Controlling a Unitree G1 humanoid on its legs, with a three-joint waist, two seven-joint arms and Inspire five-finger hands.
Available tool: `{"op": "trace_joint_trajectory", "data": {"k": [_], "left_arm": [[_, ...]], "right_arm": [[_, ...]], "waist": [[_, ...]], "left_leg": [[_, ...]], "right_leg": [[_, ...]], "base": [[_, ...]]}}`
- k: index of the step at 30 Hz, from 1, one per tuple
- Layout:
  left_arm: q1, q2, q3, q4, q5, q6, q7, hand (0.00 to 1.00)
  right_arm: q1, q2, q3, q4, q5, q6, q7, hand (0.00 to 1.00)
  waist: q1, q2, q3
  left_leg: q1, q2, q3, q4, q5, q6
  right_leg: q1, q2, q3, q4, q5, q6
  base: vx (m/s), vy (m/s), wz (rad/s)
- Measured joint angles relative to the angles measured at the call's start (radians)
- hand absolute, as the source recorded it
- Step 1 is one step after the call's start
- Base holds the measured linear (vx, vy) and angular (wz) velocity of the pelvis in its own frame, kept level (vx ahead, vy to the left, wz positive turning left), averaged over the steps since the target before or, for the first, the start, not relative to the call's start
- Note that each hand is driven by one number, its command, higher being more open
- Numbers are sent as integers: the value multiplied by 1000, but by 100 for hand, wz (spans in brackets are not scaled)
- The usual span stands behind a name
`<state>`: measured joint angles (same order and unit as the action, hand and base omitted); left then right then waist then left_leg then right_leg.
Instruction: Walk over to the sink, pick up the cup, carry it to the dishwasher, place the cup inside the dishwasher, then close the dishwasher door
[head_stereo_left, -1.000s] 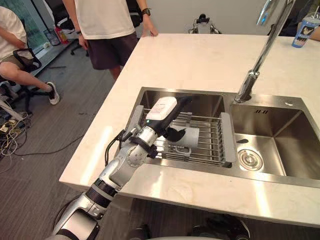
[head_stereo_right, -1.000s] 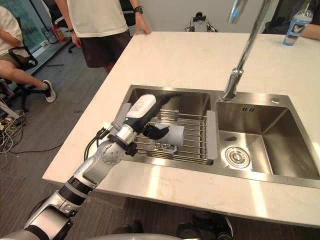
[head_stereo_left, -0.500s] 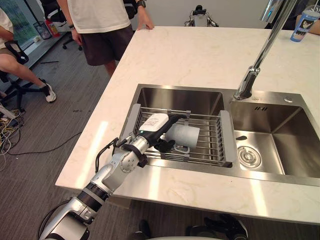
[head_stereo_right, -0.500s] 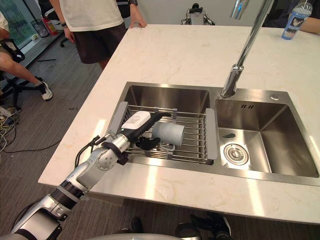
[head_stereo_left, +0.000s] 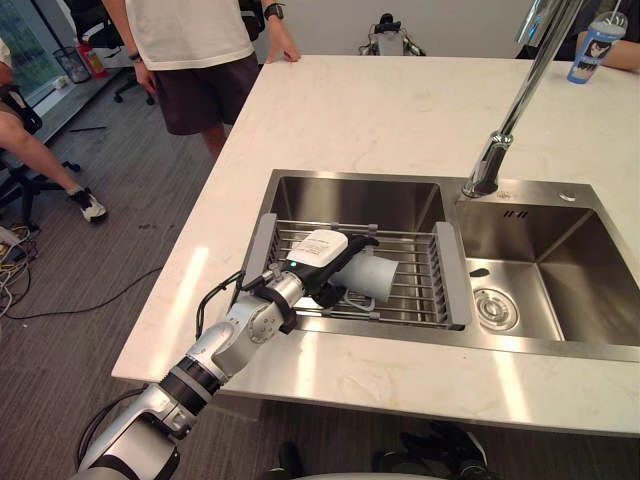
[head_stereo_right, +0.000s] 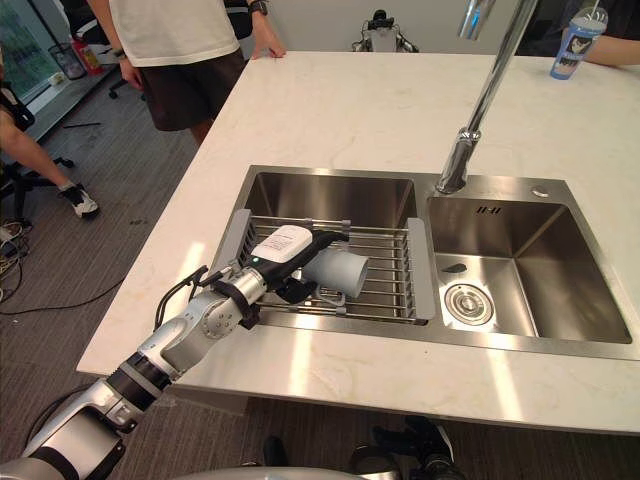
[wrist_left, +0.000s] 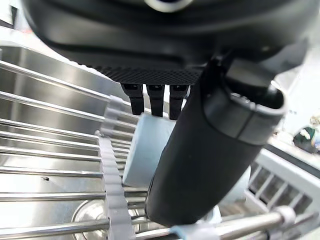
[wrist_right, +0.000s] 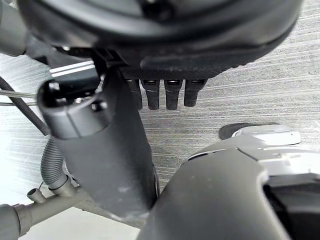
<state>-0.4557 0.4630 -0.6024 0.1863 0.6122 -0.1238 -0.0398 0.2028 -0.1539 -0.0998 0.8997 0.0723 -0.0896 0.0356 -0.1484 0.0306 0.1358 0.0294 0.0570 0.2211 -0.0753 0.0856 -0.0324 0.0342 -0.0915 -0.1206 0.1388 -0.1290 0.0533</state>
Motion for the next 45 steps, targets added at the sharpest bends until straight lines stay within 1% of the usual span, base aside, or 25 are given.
{"op": "trace_joint_trajectory", "data": {"k": [2, 3, 7, 9, 12, 14, 19, 21, 22, 24, 25, 27, 28, 30, 33, 35, 36, 38, 39, 41, 42, 45], "left_arm": [[-26, 0, -27, 27, 8, -1, -8, 90], [-49, 0, -41, 32, 12, -3, -10, 30], [-120, -1, -73, 52, 34, -25, -8, 30], [-150, -1, -76, 62, 36, -29, -12, 30], [-179, -1, -76, 68, 32, -27, -13, 30], [-182, -1, -76, 68, 23, -27, -13, 30], [-179, -9, -65, 68, -44, -14, -10, 30], [-140, -39, 8, 48, -88, -8, -1, 30], [-126, -57, 37, 33, -113, 0, 11, 30], [-90, -84, 103, -36, -158, 9, 52, 30], [-80, -91, 120, -56, -174, 9, 66, 30], [-36, -115, 185, -148, -224, 9, 107, 30], [-18, -122, 204, -177, -242, 9, 119, 30], [48, -153, 259, -272, -290, 5, 159, 30], [109, -190, 303, -321, -343, -3, 185, 30], [198, -238, 351, -370, -448, -10, 211, 30], [224, -250, 364, -382, -478, -14, 217, 30], [296, -282, 400, -400, -569, -24, 237, 30], [330, -292, 413, -404, -614, -24, 246, 30], [394, -305, 431, -426, -674, -24, 256, 30], [412, -308, 434, -431, -683, -25, 258, 30], [505, -316, 440, -467, -735, -25, 258, 30]], "right_arm": [[-1, 0, -1, 0, 0, 0, 0, 90], [-1, 0, -2, 0, 0, 0, 0, 90], [-8, -3, -3, 0, 0, 0, 0, 90], [-17, -6, -3, 0, 0, 0, 0, 90], [-29, -20, -4, 0, 1, 0, 0, 90], [-31, -22, -4, 0, 1, 0, 0, 90], [-33, -21, -5, 1, 3, 0, -2, 90], [-31, -17, -10, 1, 4, 0, -4, 90], [-27, -16, -14, 1, 4, 0, -5, 90], [-21, -15, -18, 1, 6, 0, -9, 90], [-20, -15, -21, 1, 7, 0, -10, 90], [-12, -15, -24, 1, 8, 0, -11, 90], [-12, -15, -25, 1, 8, 0, -11, 90], [-7, -14, -31, 1, 8, 0, -12, 90], [-4, -14, -32, 4, 8, 0, -12, 90], [-2, -14, -32, 5, 9, 0, -14, 90], [-2, -14, -32, 5, 9, 0, -14, 90], [0, -6, -43, 10, 13, 0, -17, 90], [4, 2, -50, 14, 13, 0, -20, 90], [6, 8, -49, 22, 14, 0, -23, 90], [6, 10, -49, 22, 14, 1, -24, 90], [10, 23, -48, 21, 24, 0, -34, 90]], "waist": [[-5, 1, 0], [-7, 3, 1], [-21, 11, 5], [-32, 21, 11], [-46, 47, 25], [-49, 52, 27], [-51, 52, 28], [-49, 51, 29], [-42, 51, 29], [-28, 51, 29], [-24, 51, 29], [-7, 51, 29], [-4, 51, 29], [6, 50, 29], [18, 49, 28], [25, 48, 28], [26, 47, 27], [37, 41, 24], [47, 36, 21], [55, 23, 14], [57, 19, 11], [71, -5, -5]], "left_leg": [[1, 0, 7, -4, 0, 0], [1, -1, 11, -8, 0, 0], [1, -5, 14, -10, 1, 1], [1, -6, 15, -11, 1, 1], [1, -5, 17, -11, 1, 1], [1, -4, 17, -11, 0, 0], [1, -4, 9, -11, 0, 0], [2, -5, 2, -11, 0, 0], [2, -5, -2, -11, 0, 0], [3, -5, -6, -11, 0, 0], [4, -5, -6, -11, 0, 0], [11, -5, -7, -11, 0, 0], [12, -5, -7, -11, 0, 0], [16, -5, -9, -11, 0, 0], [19, -4, -9, -11, 0, 0], [20, -4, -9, -11, 0, 0], [20, -4, -9, -11, 0, 0], [22, -2, -8, -11, 0, 0], [23, -1, -6, -11, 0, 0], [24, 0, -3, -11, -1, -1], [25, 0, -2, -11, -1, -1], [32, 2, 21, -7, -11, -2]], "right_leg": [[0, 1, 5, -6, 5, 1], [-2, 1, 6, -11, 8, 2], [-3, -2, 10, -18, 13, 2], [-3, -3, 10, -19, 14, 2], [-5, -3, 13, -22, 15, 3], [-5, -2, 12, -23, 15, 3], [1, -2, 7, -25, 16, 5], [12, -3, 3, -28, 17, 5], [14, -3, 3, -28, 16, 5], [17, -3, 1, -28, 16, 5], [18, -3, 1, -28, 16, 5], [24, -3, 1, -26, 15, 5], [25, -2, 2, -25, 15, 5], [27, -2, 1, -20, 11, 4], [30, -2, 1, -19, 11, 4], [31, -1, 2, -19, 11, 4], [31, -1, 2, -19, 11, 4], [33, 1, 4, -19, 11, 4], [33, 2, 6, -19, 11, 4], [33, 3, 8, -19, 11, 4], [33, 3, 10, -19, 11, 4], [30, 4, 32, -19, 11, 4]], "base": [[32, 7, -10], [27, 9, -11], [11, 15, -4], [0, 0, 0], [-15, 4, -2], [0, 0, 0], [10, -2, 2], [21, -1, 8], [9, 0, 9], [-13, 0, 5], [0, 0, 0], [0, 0, 0], [0, 0, 0], [0, 0, 0], [0, 0, 0], [0, 0, 0], [0, 0, 0], [2, -6, -2], [0, -13, -5], [-6, -10, -4], [-7, 0, -7], [-6, 10, -18]]}}
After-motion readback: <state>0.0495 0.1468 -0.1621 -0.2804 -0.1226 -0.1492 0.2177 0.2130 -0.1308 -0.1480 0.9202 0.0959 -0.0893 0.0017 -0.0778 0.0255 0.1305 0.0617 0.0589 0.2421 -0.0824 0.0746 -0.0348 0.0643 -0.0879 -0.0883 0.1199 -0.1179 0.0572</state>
